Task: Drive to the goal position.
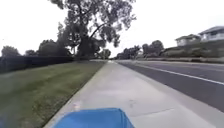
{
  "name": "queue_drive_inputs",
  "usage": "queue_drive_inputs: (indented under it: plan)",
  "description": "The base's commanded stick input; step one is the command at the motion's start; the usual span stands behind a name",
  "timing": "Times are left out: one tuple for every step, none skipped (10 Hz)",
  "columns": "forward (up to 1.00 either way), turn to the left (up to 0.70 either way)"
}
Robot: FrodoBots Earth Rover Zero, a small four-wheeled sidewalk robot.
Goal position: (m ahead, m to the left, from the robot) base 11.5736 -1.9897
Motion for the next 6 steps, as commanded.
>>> queue_drive_inputs:
  plan:
    - [1.0, 0.0]
    - [1.0, 0.0]
    - [1.0, 0.0]
    - [1.0, 0.0]
    - [1.0, 0.0]
    - [1.0, 0.0]
